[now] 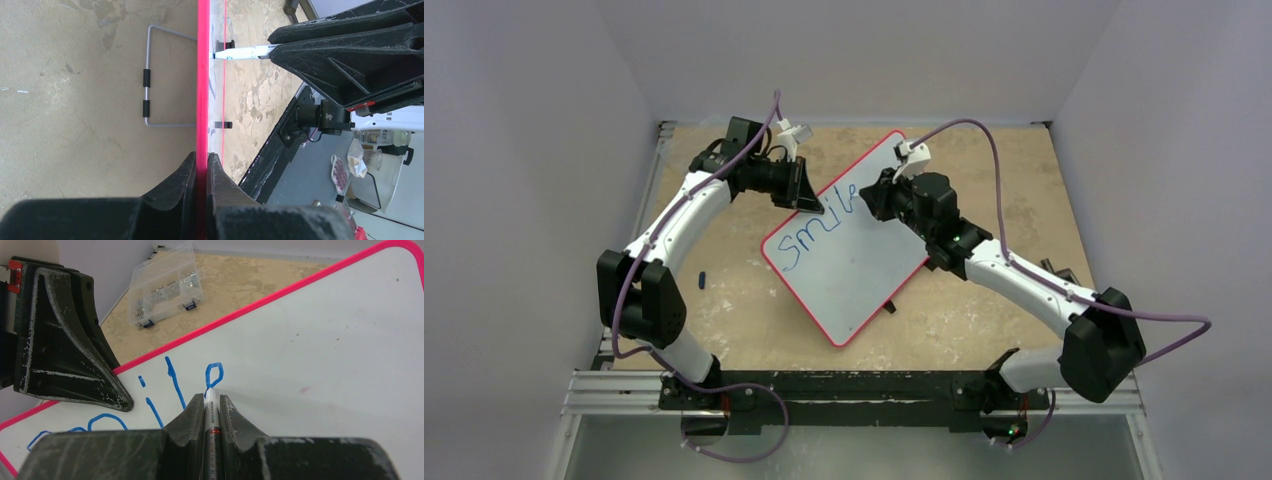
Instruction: Write a sentence on the whiteboard
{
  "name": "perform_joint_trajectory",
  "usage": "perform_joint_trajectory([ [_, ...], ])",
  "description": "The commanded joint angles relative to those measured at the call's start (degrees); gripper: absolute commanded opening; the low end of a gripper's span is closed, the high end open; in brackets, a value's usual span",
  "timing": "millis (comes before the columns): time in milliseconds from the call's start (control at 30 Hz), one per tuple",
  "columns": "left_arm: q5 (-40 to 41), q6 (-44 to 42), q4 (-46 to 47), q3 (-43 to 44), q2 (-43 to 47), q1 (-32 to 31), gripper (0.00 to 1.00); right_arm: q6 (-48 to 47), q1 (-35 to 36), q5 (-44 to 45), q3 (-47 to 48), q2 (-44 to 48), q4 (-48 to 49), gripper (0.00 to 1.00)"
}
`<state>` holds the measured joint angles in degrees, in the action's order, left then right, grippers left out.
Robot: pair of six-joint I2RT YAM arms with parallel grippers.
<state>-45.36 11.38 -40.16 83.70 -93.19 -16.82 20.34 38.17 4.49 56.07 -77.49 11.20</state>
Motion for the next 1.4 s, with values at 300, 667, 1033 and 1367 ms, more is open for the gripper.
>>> perform_joint_trajectory([
  [300, 0.35, -1.89, 4.47, 0.67, 3.71, 0.03, 0.00, 0.27, -0.02, 3.45, -1.92, 1.47, -5.28, 0.00],
  [667, 0.46, -1.97, 4.57, 0.40, 4.33, 0.03, 0.00, -1.19, -0.58, 9.07, 1.43, 0.44, -9.05, 0.00],
  [1033, 0.57, -1.88, 4.65, 0.31, 4.46, 0.04, 0.00, -3.69, -0.91, 10.15, 7.56, 0.37, -12.54, 0.00],
  [1367, 0.37, -1.62, 4.98, 0.07, 5.10, 0.03, 0.00, -6.43, -0.97, 10.70, 16.62, 7.84, -17.78, 0.00],
])
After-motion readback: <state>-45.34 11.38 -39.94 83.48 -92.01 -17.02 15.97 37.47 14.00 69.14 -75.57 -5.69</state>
